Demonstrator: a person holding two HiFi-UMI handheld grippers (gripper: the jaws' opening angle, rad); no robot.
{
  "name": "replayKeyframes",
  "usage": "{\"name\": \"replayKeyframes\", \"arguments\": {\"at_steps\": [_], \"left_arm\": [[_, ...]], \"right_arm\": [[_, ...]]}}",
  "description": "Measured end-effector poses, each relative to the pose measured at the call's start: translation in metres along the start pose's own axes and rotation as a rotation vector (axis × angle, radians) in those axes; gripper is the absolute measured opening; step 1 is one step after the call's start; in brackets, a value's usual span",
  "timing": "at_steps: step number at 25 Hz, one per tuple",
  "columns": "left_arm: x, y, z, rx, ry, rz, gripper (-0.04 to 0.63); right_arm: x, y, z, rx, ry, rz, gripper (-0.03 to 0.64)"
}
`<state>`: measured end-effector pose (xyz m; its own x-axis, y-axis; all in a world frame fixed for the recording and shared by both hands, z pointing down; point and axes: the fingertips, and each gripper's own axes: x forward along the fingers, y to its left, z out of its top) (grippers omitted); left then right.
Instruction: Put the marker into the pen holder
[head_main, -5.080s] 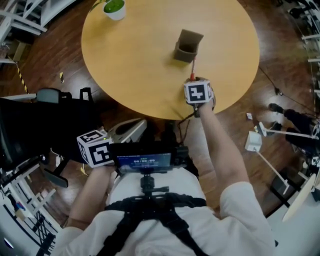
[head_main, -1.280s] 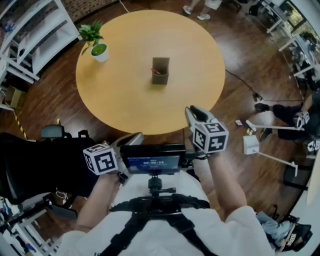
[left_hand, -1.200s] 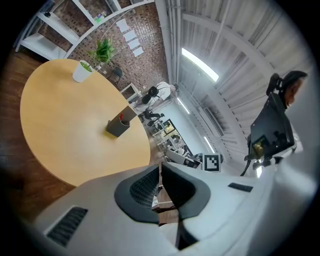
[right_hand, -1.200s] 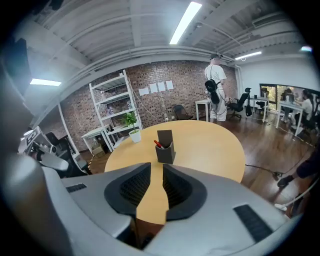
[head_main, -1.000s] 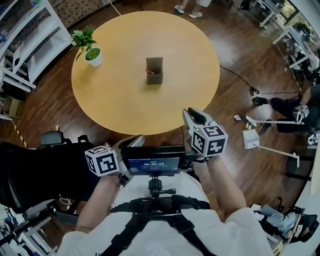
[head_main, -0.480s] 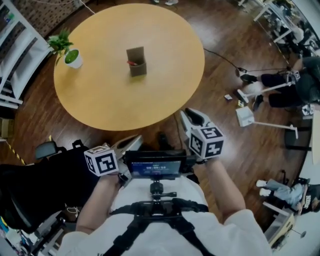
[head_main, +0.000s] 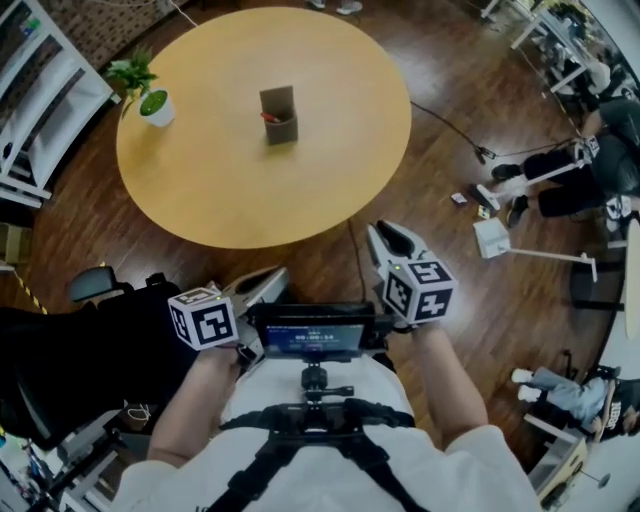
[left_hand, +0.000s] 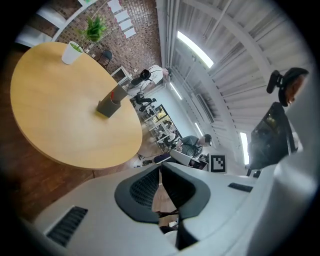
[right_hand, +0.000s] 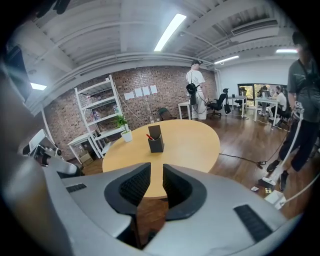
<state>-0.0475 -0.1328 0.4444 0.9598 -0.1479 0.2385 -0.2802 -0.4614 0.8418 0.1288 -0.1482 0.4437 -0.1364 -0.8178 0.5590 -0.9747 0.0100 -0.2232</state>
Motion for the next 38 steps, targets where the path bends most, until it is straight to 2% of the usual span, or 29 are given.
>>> {"name": "replayKeyframes", "arguments": {"at_steps": [7, 11, 15, 22, 27, 30, 38], "left_arm": [[-0.001, -0.031, -0.037, 0.019, -0.054, 0.04, 0.002], [0.009, -0.061, -0.078, 0.032, -0.089, 0.047, 0.002], [0.008, -0.083, -0.127, 0.01, -0.121, 0.068, 0.002], [0.005, -0.113, -0.185, 0.013, -0.113, 0.095, 0.002], [0.007, -0.14, -0.195, 0.062, -0.121, 0.073, 0.002], [0.002, -0.14, -0.201, 0.06, -0.122, 0.04, 0.002], [-0.021, -0.141, -0.197, 0.079, -0.083, 0.033, 0.002]], "right_arm": [[-0.04, -0.003, -0.014, -0.052, -0.028, 0.05, 0.089], [-0.085, -0.008, -0.045, -0.072, -0.026, 0.105, 0.089], [-0.124, -0.01, -0.088, -0.084, -0.003, 0.146, 0.089], [-0.173, -0.005, -0.126, -0.073, -0.01, 0.186, 0.089], [-0.195, 0.002, -0.137, -0.083, -0.033, 0.194, 0.089], [-0.199, 0.013, -0.14, -0.089, -0.045, 0.189, 0.089], [-0.203, 0.037, -0.14, -0.062, -0.073, 0.155, 0.089]]}}
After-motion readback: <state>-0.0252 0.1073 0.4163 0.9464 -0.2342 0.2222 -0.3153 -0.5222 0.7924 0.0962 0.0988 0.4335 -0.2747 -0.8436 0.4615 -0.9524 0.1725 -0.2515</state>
